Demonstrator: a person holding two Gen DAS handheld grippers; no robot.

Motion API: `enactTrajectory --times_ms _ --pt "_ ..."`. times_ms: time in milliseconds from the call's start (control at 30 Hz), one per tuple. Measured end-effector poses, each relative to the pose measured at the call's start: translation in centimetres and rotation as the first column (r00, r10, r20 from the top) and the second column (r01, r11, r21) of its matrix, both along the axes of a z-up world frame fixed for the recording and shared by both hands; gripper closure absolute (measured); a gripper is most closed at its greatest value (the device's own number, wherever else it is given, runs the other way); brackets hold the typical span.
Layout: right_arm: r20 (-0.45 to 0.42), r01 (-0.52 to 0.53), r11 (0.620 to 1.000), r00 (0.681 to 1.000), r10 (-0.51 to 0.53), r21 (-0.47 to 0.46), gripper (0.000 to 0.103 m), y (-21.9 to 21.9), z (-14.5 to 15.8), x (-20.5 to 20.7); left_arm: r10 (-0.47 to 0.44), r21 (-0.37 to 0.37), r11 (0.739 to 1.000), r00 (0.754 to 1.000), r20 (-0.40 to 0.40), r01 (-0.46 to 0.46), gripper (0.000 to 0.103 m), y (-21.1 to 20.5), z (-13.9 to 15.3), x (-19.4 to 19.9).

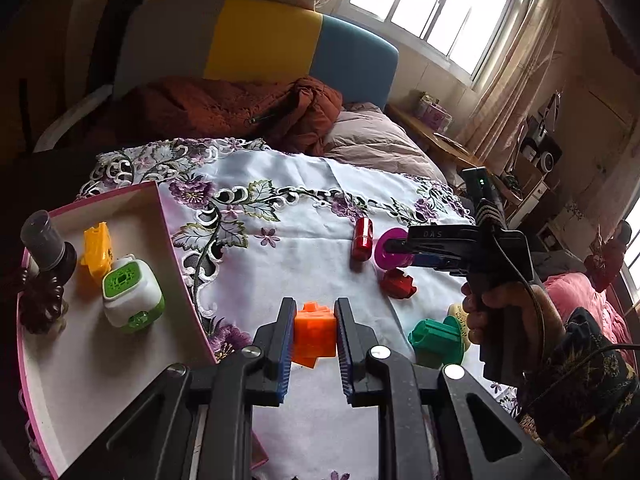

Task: Organize rigid objects
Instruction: 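Lift the orange block with the left tool while the right tool grasps the magenta cup, then lower the orange block into the tray and open the left tool while the right tool holds the magenta cup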

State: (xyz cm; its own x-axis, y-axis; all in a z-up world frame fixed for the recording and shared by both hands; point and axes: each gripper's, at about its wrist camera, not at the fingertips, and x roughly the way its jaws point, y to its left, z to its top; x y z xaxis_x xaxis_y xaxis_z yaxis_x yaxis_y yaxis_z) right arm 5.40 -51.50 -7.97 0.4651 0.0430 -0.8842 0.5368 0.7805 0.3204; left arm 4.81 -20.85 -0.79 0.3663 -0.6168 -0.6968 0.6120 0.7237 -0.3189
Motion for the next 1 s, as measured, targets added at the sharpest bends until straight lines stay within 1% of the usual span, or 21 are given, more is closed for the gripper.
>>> enactTrajectory --times_ms 67,133,200,233,300,333,400,500,667,767,867,1000 --pt "-0.005 -0.023 0.998 1.000 0.022 -0.066 0.057 0.2 0.7 -0.5 0.009 -0.005 1.000 1.000 -0.001 -0.009 0.085 0.6 0.0 -0.1" --pt "-0.019 -0.044 0.986 0.999 0.042 -0.158 0.057 0.3 1.4 -1.2 0.017 -0.009 1.000 1.000 -0.003 -0.017 0.085 1.1 0.0 -0.1" --pt "-0.043 -0.059 0.970 0.998 0.050 -0.235 0.057 0.2 1.5 -1.8 0.028 -0.011 1.000 1.000 -0.002 -0.028 0.085 1.6 0.1 -0.2" --pt "-0.052 -0.065 0.965 0.997 0.053 -0.254 0.057 0.1 1.2 -2.2 0.034 -0.012 0.999 0.999 -0.003 -0.034 0.085 1.9 0.1 -0.2" --pt "-0.072 -0.065 0.961 0.996 0.047 -0.268 0.057 -0.2 0.5 -2.8 0.049 -0.017 0.999 0.999 -0.005 -0.049 0.085 2.7 0.2 -0.4" --pt "-0.078 -0.061 0.961 0.996 0.042 -0.268 0.058 -0.3 0.1 -2.9 0.057 -0.018 0.998 0.998 -0.002 -0.057 0.085 3.2 0.3 -0.5" --pt "-0.068 -0.054 0.964 0.997 0.037 -0.262 0.058 -0.6 -0.2 -3.4 0.078 -0.018 0.997 0.997 -0.003 -0.079 0.085 4.4 0.4 -0.5" --pt "-0.059 -0.061 0.958 0.997 0.046 -0.280 0.059 -0.4 -0.1 -3.3 0.132 -0.019 0.991 0.991 -0.004 -0.132 0.085 6.9 0.6 -0.3" --pt "-0.050 -0.059 0.962 0.998 0.047 -0.268 0.059 -0.4 -0.2 -3.4 0.246 -0.009 0.969 0.969 -0.005 -0.246 0.085 11.6 0.4 0.6" --pt "-0.053 -0.063 0.961 0.997 0.051 -0.268 0.059 -0.4 -0.2 -3.3 0.303 0.002 0.953 0.953 -0.017 -0.303 0.085 13.5 -0.1 1.4" --pt "-0.053 -0.071 0.960 0.997 0.058 -0.272 0.059 -0.2 -0.2 -3.3 0.332 0.012 0.943 0.943 -0.021 -0.332 0.085 14.3 -0.5 2.1" --pt "-0.055 -0.075 0.959 0.997 0.062 -0.273 0.058 -0.2 -0.2 -3.3 0.336 0.041 0.941 0.942 -0.016 -0.335 0.085 13.9 -1.3 3.0"
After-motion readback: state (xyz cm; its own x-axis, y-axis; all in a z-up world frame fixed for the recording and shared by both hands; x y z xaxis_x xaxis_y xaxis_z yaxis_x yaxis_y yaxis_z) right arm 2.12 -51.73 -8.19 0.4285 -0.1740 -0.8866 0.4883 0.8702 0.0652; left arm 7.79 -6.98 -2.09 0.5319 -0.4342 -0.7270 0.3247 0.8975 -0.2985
